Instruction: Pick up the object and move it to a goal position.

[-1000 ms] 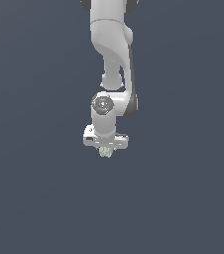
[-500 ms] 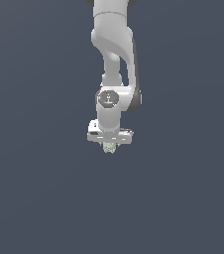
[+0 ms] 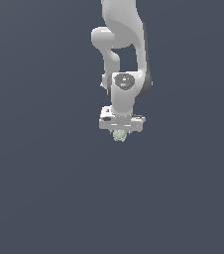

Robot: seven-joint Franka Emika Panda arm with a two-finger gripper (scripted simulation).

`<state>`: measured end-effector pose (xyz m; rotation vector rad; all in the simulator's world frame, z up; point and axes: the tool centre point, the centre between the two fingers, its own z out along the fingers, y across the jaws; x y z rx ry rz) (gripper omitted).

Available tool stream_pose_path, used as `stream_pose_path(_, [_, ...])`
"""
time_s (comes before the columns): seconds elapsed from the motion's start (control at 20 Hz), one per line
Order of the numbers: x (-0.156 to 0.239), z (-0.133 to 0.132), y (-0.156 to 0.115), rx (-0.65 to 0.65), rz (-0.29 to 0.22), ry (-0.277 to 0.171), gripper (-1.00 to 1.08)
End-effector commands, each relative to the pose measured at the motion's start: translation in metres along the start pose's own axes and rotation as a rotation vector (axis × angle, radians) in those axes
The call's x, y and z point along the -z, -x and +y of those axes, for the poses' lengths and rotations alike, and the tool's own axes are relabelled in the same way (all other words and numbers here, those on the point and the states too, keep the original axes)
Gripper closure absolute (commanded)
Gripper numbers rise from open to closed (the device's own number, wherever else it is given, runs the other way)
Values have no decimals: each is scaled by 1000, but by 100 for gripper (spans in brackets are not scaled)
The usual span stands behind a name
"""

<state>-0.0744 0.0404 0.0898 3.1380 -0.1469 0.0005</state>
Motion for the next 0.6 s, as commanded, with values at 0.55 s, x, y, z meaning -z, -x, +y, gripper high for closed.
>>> stream_pose_path(0.55, [27,-36,37,0,0,0,108])
